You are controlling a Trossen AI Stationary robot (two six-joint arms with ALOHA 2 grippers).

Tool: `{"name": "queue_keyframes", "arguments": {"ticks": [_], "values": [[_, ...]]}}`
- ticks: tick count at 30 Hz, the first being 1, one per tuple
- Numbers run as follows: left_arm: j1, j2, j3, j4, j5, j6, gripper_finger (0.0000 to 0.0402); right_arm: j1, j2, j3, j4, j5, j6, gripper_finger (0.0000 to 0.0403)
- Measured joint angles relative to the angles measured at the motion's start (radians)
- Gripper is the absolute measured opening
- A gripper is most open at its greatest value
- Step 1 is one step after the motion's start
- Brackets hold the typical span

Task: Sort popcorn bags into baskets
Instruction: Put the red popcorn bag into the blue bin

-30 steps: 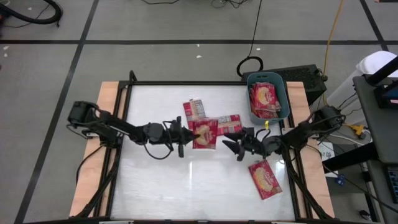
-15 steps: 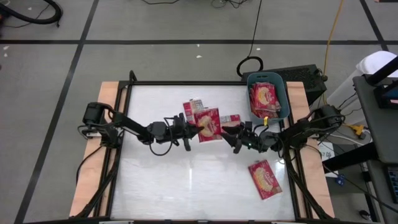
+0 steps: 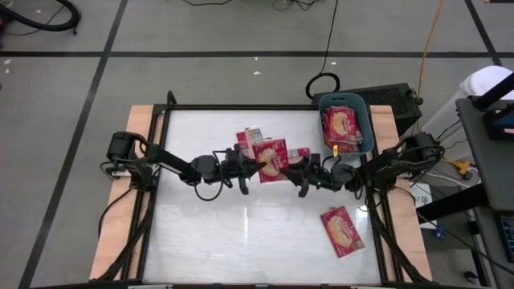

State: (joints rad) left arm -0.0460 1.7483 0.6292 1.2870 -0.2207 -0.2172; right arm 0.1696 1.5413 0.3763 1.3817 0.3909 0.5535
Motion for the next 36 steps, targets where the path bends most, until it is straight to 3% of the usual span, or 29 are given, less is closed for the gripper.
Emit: {"name": "queue_keyframes", "arguments": {"ticks": [3, 6, 10, 14, 19, 23, 27, 33, 36], "values": [[0.000, -0.001, 0.000, 0.000, -0.001, 0.007, 0.0022, -0.001, 0.000, 0.016, -0.031, 0.004, -0.025, 0.0022], [-0.011, -0.001, 0.000, -0.016, 0.007, 0.022, 0.0039, -0.011, 0.000, 0.016, -0.030, 0.000, -0.037, 0.0014], [-0.023, -0.024, 0.001, -0.127, 0.005, 0.026, 0.0123, -0.036, -0.055, 0.006, -0.085, -0.004, 0.002, 0.0019], [-0.031, -0.055, 0.001, -0.271, -0.017, 0.015, 0.0212, -0.055, -0.204, -0.005, -0.295, 0.005, 0.008, 0.0009], [-0.050, -0.064, 0.000, -0.415, -0.021, -0.022, 0.0272, -0.066, -0.478, 0.002, -0.680, 0.162, -0.021, 0.0009], [-0.077, -0.065, 0.000, -0.492, -0.020, -0.031, 0.0279, -0.088, -0.698, 0.044, -1.073, 0.299, -0.007, 0.0010], [-0.099, -0.063, -0.001, -0.533, -0.020, -0.017, 0.0262, -0.136, -0.846, 0.117, -1.402, 0.401, 0.007, 0.0010], [-0.103, -0.064, -0.001, -0.530, -0.020, -0.013, 0.0224, -0.273, -0.952, 0.253, -1.784, 0.420, 0.008, 0.0010], [-0.103, -0.064, -0.001, -0.532, -0.020, -0.014, 0.0207, -0.347, -0.976, 0.271, -1.877, 0.417, 0.010, 0.0010]]}}
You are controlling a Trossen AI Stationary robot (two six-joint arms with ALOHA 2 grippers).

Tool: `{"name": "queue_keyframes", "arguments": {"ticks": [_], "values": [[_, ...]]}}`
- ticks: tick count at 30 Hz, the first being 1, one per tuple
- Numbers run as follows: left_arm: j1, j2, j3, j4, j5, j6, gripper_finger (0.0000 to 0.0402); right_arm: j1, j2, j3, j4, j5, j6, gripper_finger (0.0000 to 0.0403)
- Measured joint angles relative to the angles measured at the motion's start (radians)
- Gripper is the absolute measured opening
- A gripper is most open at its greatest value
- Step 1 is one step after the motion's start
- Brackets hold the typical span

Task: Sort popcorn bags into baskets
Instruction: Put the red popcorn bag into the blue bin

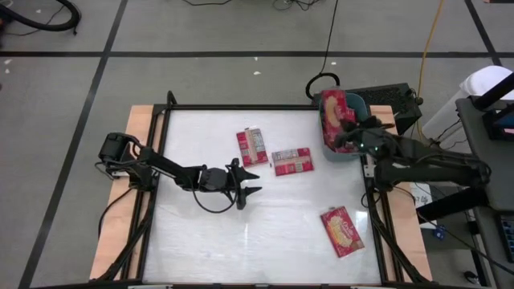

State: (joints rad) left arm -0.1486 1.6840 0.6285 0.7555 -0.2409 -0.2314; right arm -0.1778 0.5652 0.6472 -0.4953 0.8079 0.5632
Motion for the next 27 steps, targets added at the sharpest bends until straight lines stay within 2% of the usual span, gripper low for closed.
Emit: {"name": "queue_keyframes", "arguments": {"ticks": [6, 13, 20, 27], "values": [[-0.012, 0.000, 0.000, -0.003, 0.010, -0.010, 0.0181, -0.120, -0.038, 0.000, -0.123, -0.100, 0.029, 0.0011], [-0.034, 0.000, 0.000, -0.003, 0.015, 0.013, 0.0166, -0.197, -0.042, 0.000, -0.177, -0.137, 0.039, 0.0011], [-0.037, 0.000, 0.000, -0.003, 0.014, 0.010, 0.0168, -0.241, -0.042, -0.040, -0.176, -0.133, 0.158, 0.0011], [-0.051, 0.000, 0.000, -0.002, 0.016, 0.038, 0.0164, -0.253, -0.042, -0.071, -0.199, -0.140, 0.194, 0.0011]]}}
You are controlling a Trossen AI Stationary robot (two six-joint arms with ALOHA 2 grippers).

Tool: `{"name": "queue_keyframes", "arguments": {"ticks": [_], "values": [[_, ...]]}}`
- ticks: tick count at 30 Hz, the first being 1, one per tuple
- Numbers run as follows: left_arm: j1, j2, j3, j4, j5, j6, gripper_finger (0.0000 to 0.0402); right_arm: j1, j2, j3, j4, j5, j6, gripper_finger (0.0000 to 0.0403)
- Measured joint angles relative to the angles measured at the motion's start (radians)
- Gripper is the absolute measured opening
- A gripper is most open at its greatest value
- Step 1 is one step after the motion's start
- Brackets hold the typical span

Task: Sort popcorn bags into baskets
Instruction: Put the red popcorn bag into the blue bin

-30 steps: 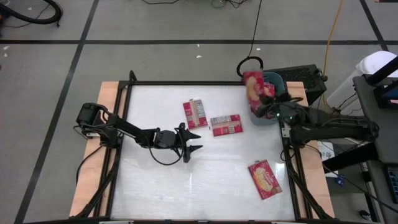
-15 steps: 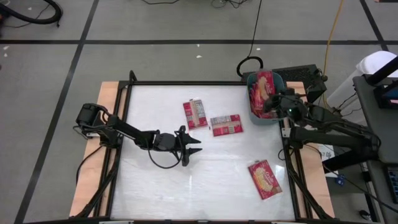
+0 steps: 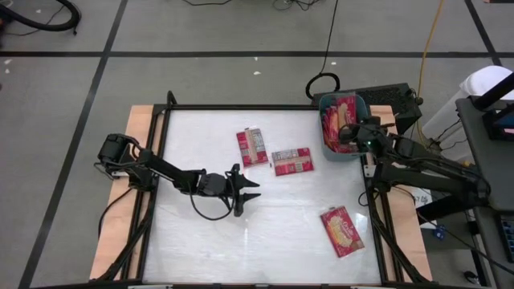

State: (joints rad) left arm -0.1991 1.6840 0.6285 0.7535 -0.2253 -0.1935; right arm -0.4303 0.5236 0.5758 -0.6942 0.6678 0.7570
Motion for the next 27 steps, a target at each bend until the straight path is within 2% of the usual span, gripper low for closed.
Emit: {"name": "queue_keyframes", "arguments": {"ticks": [9, 21, 27], "values": [[0.009, 0.000, 0.000, 0.005, -0.001, 0.000, 0.0166, -0.081, -0.002, 0.000, -0.100, -0.044, 0.031, 0.0023], [0.008, 0.000, 0.000, 0.025, -0.001, -0.040, 0.0166, -0.128, -0.002, 0.000, -0.080, 0.030, -0.112, 0.0105], [0.008, 0.001, 0.000, 0.042, -0.001, -0.042, 0.0166, -0.128, -0.002, 0.000, -0.084, 0.069, -0.143, 0.0130]]}}
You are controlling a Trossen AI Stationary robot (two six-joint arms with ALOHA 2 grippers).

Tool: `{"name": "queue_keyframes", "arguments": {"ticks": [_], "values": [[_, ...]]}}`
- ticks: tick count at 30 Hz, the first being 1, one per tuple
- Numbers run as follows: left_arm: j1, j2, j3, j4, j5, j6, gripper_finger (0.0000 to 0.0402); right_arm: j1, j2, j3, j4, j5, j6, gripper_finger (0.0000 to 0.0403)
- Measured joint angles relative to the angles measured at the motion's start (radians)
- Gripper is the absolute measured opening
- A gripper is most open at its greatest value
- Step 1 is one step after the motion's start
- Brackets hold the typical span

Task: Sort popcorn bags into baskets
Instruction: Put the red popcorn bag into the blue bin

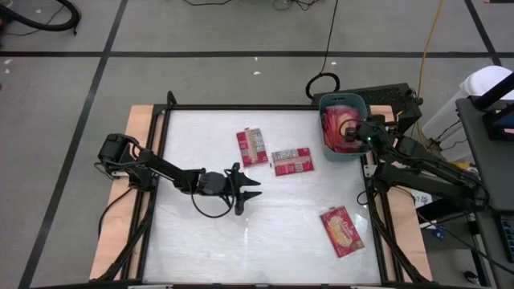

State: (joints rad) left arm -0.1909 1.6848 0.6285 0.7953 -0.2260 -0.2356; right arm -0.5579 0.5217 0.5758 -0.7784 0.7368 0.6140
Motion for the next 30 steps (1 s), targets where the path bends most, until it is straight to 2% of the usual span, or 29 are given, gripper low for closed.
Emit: {"name": "queue_keyframes", "arguments": {"ticks": [5, 11, 17, 20, 24, 30], "values": [[0.000, 0.000, 0.000, 0.000, 0.000, 0.002, 0.0166, 0.014, -0.006, 0.006, 0.101, -0.022, -0.043, 0.0144], [0.011, 0.000, 0.000, -0.058, -0.026, 0.050, 0.0166, 0.087, -0.008, 0.037, 0.381, -0.248, -0.181, 0.0153], [0.061, 0.000, 0.000, -0.185, -0.117, -0.013, 0.0166, 0.251, 0.018, -0.023, 0.586, -0.424, -0.216, 0.0153], [0.080, 0.000, 0.000, -0.217, -0.129, -0.020, 0.0166, 0.351, 0.036, -0.067, 0.647, -0.421, -0.168, 0.0153], [0.100, 0.000, 0.000, -0.223, -0.148, 0.007, 0.0171, 0.466, 0.075, -0.097, 0.722, -0.364, -0.150, 0.0153], [0.137, 0.000, 0.000, -0.242, -0.178, 0.071, 0.0224, 0.618, 0.175, -0.099, 0.836, -0.260, -0.203, 0.0153]]}}
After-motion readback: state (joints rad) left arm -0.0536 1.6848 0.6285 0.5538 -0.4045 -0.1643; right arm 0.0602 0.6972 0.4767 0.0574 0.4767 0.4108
